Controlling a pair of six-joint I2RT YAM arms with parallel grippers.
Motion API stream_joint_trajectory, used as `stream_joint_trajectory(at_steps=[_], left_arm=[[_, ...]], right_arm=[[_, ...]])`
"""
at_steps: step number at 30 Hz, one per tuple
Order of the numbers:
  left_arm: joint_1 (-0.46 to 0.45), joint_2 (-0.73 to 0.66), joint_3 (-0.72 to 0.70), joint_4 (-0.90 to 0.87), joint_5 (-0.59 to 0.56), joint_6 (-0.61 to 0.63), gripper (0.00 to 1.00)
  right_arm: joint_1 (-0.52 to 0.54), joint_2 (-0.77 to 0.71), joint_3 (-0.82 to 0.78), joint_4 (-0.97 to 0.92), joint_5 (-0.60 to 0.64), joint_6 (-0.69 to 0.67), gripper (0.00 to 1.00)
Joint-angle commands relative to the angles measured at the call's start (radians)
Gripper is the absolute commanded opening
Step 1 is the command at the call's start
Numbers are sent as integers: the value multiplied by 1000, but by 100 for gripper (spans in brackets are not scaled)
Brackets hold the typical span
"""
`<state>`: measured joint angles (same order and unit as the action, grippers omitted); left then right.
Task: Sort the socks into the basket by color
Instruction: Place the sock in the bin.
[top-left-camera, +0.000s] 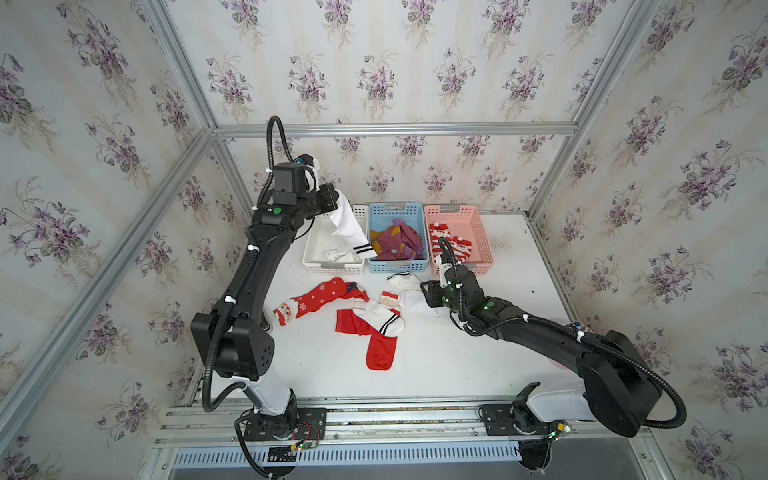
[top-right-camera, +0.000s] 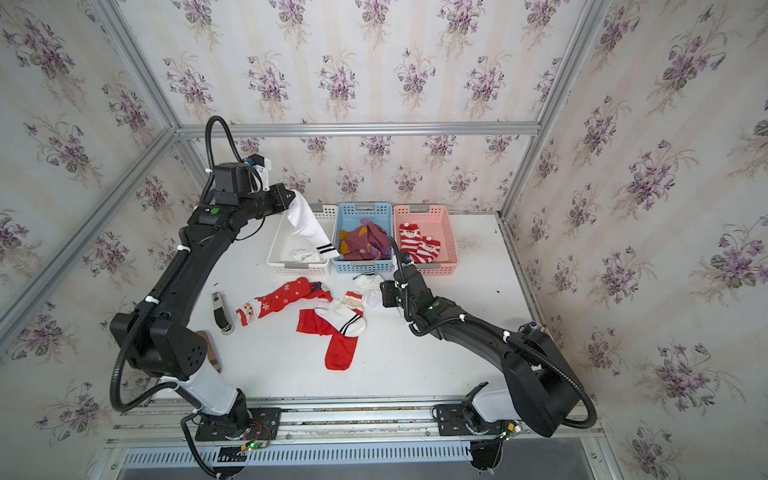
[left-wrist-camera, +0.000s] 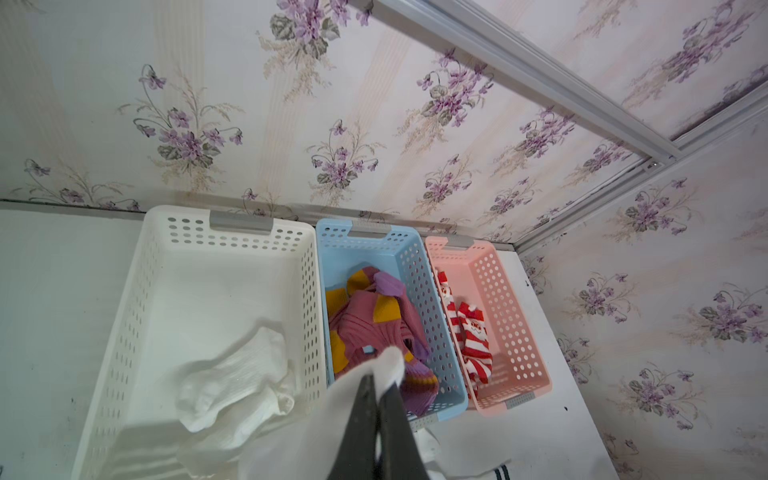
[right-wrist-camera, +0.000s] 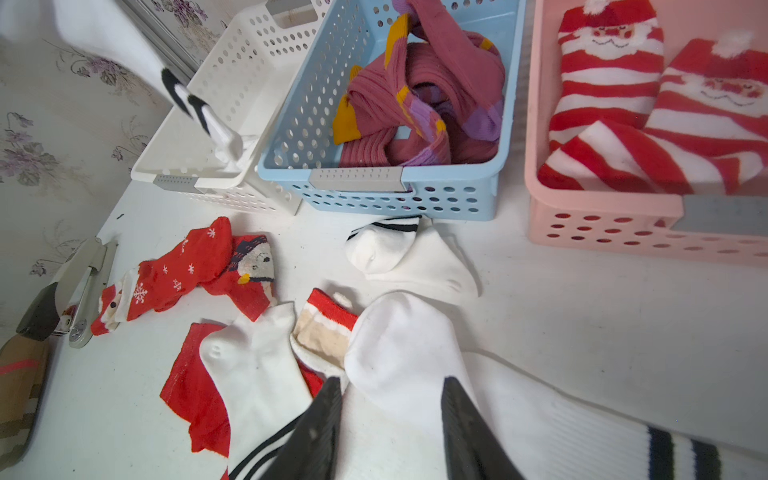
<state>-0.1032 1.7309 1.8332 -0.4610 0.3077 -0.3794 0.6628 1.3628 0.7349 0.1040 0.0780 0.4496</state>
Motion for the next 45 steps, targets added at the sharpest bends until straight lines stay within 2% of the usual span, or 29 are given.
stream_joint_trajectory(at_steps=[1, 3, 9, 12, 15, 20, 24, 30, 39, 40, 45], left_arm=[[27, 62, 64, 44, 69, -29, 5], [33, 110, 94, 50, 89, -32, 5], [33, 194, 87, 64, 53, -22, 8], [33, 221, 56, 75, 23, -22, 22], [33, 248, 62, 46, 13, -16, 41], [33, 224, 39, 22, -21, -10, 50], [30, 142, -49, 29, -23, -17, 51], [-8, -47, -273, 80, -44, -32, 53], [-142, -365, -559, 135, -118, -70, 54], [-156, -387, -579, 136, -116, -73, 58], [-222, -479, -665, 146, -125, -88, 59]], right_arm=[[2, -11, -7, 9, -2, 25, 42], [2, -11, -12, 9, -1, 27, 41], [2, -16, -31, 12, -14, 33, 41], [3, -21, -44, 11, -16, 38, 42], [3, -25, -51, 10, -18, 38, 42], [4, -24, -55, 10, -16, 36, 42], [4, -5, -53, 5, -3, 35, 43], [3, 25, -36, 14, -35, 44, 44], [3, 127, -30, 41, -33, 47, 44], [3, 140, -29, 46, -31, 47, 44], [3, 192, -19, 51, -4, 47, 45]])
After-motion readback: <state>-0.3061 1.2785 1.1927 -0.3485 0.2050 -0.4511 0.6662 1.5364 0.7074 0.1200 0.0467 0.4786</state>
